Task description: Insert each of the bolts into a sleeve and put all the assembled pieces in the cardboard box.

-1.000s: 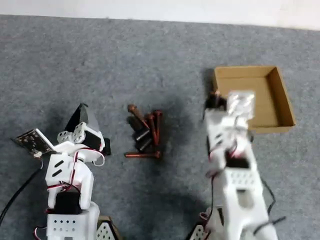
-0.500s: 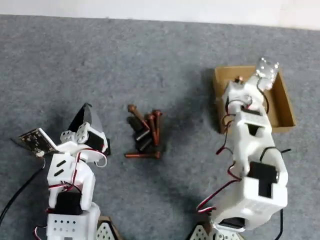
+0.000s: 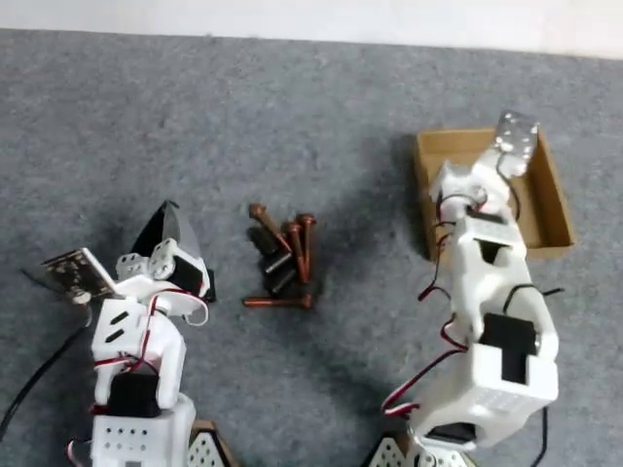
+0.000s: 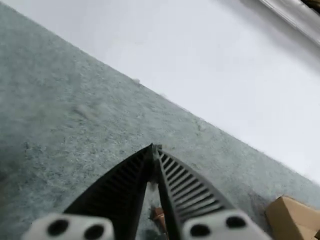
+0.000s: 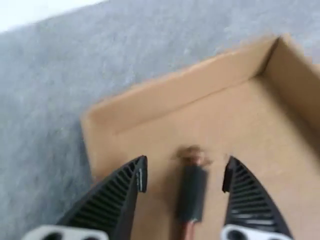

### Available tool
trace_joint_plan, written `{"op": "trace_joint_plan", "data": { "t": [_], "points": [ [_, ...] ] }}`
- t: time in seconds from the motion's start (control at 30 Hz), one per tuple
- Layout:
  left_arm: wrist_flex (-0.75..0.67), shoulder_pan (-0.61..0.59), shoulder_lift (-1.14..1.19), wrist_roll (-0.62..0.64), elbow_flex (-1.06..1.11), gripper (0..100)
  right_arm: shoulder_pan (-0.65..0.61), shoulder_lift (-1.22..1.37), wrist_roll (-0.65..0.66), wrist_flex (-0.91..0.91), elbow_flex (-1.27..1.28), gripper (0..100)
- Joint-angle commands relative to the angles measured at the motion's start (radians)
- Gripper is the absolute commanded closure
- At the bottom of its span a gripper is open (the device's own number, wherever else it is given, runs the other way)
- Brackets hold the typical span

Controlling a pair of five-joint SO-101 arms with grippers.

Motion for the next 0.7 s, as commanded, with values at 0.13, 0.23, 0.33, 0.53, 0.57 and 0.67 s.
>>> {"op": "trace_joint_plan", "data": {
  "t": [0.13,0.23,0.33,0.53,0.57,0.67],
  "points": [
    [-0.003,0.012,-0.008,-0.041,0.021,99,-0.163,-0.398,-0.005,0.162,0.116,77.5],
    [-0.005,0.008,-0.008,-0.041,0.021,99,-0.312,-0.562,-0.005,0.255,0.216,77.5],
    [-0.005,0.007,-0.008,-0.041,0.021,99,-0.473,-0.661,-0.005,0.318,0.280,77.5],
    [-0.005,0.005,-0.010,-0.043,0.021,99,-0.745,-0.607,-0.008,0.420,0.303,77.5],
    [-0.005,0.005,-0.010,-0.043,0.021,99,-0.777,-0.579,-0.009,0.420,0.302,77.5],
    [-0.008,-0.013,-0.012,-0.038,0.021,99,-0.845,-0.489,-0.012,0.392,0.274,77.5]
  ]
}}
